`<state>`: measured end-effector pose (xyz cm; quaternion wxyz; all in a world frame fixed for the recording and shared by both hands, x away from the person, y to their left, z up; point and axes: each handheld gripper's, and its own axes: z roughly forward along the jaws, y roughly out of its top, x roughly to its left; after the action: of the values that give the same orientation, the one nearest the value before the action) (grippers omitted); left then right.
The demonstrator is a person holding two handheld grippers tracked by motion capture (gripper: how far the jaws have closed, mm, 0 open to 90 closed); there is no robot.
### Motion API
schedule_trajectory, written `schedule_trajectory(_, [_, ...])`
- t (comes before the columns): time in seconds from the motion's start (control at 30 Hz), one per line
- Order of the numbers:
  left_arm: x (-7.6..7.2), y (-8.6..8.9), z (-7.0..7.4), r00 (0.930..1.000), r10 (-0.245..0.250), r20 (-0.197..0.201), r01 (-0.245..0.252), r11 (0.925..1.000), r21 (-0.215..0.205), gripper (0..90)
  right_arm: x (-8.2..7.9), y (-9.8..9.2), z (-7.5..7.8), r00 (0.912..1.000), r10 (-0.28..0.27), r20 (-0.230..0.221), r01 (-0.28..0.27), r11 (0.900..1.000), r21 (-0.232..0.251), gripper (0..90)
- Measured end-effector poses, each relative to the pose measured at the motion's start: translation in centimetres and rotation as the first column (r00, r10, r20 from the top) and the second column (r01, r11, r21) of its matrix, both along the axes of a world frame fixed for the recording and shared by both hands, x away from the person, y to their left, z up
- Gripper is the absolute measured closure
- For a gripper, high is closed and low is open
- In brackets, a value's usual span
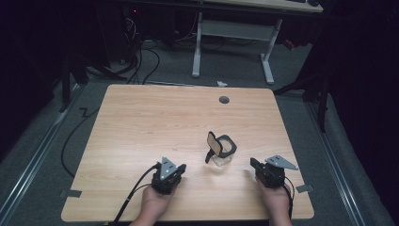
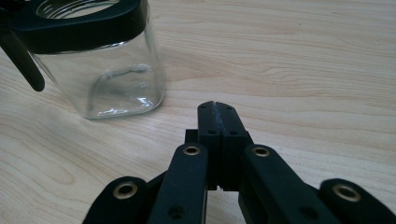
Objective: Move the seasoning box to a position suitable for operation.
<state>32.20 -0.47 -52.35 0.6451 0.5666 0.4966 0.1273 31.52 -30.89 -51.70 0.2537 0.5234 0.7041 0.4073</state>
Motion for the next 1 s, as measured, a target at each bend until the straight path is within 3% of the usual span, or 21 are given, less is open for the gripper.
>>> schedule_trajectory(0.03, [0.0, 0.0, 0.0, 1.0, 0.0, 0.0, 0.0, 1.0, 0.0, 90.0, 0.0, 0.0, 0.0, 1.0, 0.0, 0.0, 0.0, 1.0, 0.0, 89.8])
schedule_trajectory(0.27, [0.2, -6.1, -0.2, 0.9943, -0.104, 0.021, 0.103, 0.9943, 0.026, 90.0, -0.1, -0.4, -0.1, 1.0, -0.001, -0.004, 0.001, 1.0, 0.018, 87.5])
schedule_trajectory(0.4, [1.0, -7.1, -0.4, 0.9961, -0.089, 0.001, 0.089, 0.9958, 0.025, 90.0, -0.1, -0.4, -0.1, 1.0, 0.002, -0.001, -0.002, 1.0, 0.022, 88.1])
schedule_trajectory(0.6, [2.2, -6.9, -0.6, 0.9994, -0.034, 0.0, 0.034, 0.9985, 0.042, 90.0, -0.2, -0.4, -0.1, 0.9999, 0.013, 0.0, -0.013, 1.0, 0.02, 89.9])
schedule_trajectory(0.73, [3.5, -6.1, -0.2, 0.9999, 0.012, -0.004, -0.012, 0.9994, 0.031, 90.0, -0.3, -0.4, -0.1, 0.9999, 0.016, 0.0, -0.016, 1.0, 0.023, 90.0])
schedule_trajectory(0.97, [7.5, -4.3, 0.0, 0.9938, 0.111, -0.005, -0.111, 0.9931, 0.039, 90.0, -0.3, 0.0, -0.1, 0.9994, 0.033, 0.002, -0.034, 0.999, 0.022, 90.0])
schedule_trajectory(1.0, [9.1, -3.8, -0.1, 0.9911, 0.132, -0.013, -0.131, 0.99, 0.051, 90.0, -0.3, 0.2, -0.1, 0.9991, 0.041, -0.001, -0.041, 0.999, 0.019, 90.0])
